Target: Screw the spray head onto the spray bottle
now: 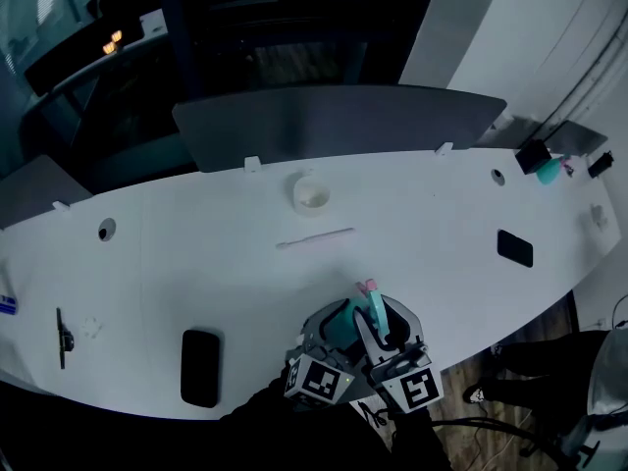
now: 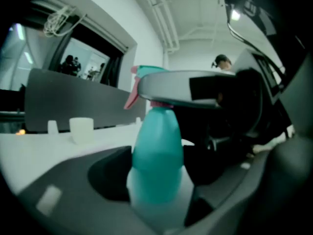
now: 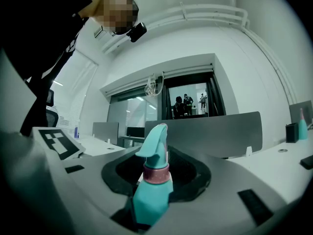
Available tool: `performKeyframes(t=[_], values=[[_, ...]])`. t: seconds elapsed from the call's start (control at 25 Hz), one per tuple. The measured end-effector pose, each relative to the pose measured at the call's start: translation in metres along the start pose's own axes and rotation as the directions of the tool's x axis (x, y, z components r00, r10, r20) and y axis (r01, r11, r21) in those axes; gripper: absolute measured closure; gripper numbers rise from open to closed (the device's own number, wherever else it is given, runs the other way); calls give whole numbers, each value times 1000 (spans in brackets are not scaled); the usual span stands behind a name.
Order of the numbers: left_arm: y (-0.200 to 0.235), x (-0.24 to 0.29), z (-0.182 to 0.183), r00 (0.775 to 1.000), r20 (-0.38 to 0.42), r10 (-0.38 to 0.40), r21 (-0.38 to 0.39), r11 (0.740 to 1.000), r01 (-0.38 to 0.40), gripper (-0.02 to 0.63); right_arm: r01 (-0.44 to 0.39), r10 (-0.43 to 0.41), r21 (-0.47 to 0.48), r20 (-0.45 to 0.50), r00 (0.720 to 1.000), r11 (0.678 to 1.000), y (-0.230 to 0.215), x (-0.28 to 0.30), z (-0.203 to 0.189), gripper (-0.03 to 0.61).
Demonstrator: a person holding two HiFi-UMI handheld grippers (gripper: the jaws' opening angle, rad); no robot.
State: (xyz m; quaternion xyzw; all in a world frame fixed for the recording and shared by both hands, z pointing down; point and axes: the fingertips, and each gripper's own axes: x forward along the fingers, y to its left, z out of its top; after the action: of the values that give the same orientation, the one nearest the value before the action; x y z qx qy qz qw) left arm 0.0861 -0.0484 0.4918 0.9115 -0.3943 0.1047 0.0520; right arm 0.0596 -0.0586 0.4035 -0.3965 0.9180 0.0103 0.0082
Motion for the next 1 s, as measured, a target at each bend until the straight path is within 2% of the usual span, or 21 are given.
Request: performKeyframes(t=[0.04, 0.08, 0.12, 0.2, 0.24, 0.32, 0.4, 0.44, 0.48, 0.56, 0.64, 0.68, 0.72, 0.76, 0.8, 0.84, 0.92, 1.0], values=[[1, -1, 0, 999, -3, 55, -16, 998, -55, 282, -2, 2, 0, 0, 1000, 1000, 1, 0, 0, 437], [1, -1, -1, 997, -9, 74, -24, 997, -75, 282, -4, 4, 1, 0, 1000, 1000, 1, 0, 0, 437], [0, -2, -2, 998, -17, 53, -29, 998, -54, 279, -6, 6, 4, -1, 1000, 1000, 2, 0, 0, 437], [-1, -4, -2, 996, -32, -87, -34, 996, 86, 276, -11, 11, 11, -2, 1000, 1000, 2, -1, 0, 437], [0, -5, -1, 984, -37, -176, -35, 984, 175, 275, -16, 16, 14, -3, 1000, 1000, 2, -1, -1, 437], [0, -6, 5, 946, -48, -320, -4, 947, 321, 275, -29, 29, 21, 1, 1000, 999, 2, 0, 0, 437], [-2, -6, 7, 915, -74, -397, 43, 915, 401, 299, -35, 35, 29, 5, 999, 999, 3, 0, 1, 437], [-3, -6, 8, 910, -79, -408, 52, 909, 413, 299, -35, 35, 30, 4, 999, 999, 3, 0, 1, 437], [-4, -6, 8, 914, -75, -400, 52, 913, 404, 304, -34, 34, 27, 3, 999, 999, 2, 0, 0, 437], [-3, -5, 9, 947, -45, -319, 34, 947, 321, 305, -26, 26, 15, -1, 1000, 1000, 1, 0, 0, 437], [-1, -5, 8, 987, -15, -159, 0, 987, 159, 305, -16, 16, 5, 1, 1000, 1000, 0, 0, 0, 437], [0, -6, 8, 998, -3, -66, -16, 998, 66, 305, -15, 15, 4, 3, 1000, 1000, 1, 1, 1, 437], [0, -8, 8, 1000, 3, 15, -22, 1000, -15, 305, -15, 14, 7, 4, 1000, 1000, 2, 0, 1, 437], [0, -9, 7, 998, 2, 64, -12, 998, -64, 304, -15, 15, 9, 3, 1000, 1000, 3, -1, 0, 437], [-2, -10, 7, 997, -3, 71, 15, 997, -71, 302, -14, 14, 9, 0, 1000, 1000, 4, -1, 0, 437], [-2, -10, 8, 999, -12, 40, 51, 998, -40, 297, -14, 14, 8, -2, 1000, 1000, 5, -2, -1, 437], [0, -10, 11, 996, -29, -80, 106, 991, 83, 273, -18, 18, 9, -3, 1000, 1000, 5, -1, 0, 437], [1, -8, 12, 973, -43, -227, 98, 968, 231, 245, -30, 30, 17, -1, 1000, 999, 4, 0, 0, 437]])
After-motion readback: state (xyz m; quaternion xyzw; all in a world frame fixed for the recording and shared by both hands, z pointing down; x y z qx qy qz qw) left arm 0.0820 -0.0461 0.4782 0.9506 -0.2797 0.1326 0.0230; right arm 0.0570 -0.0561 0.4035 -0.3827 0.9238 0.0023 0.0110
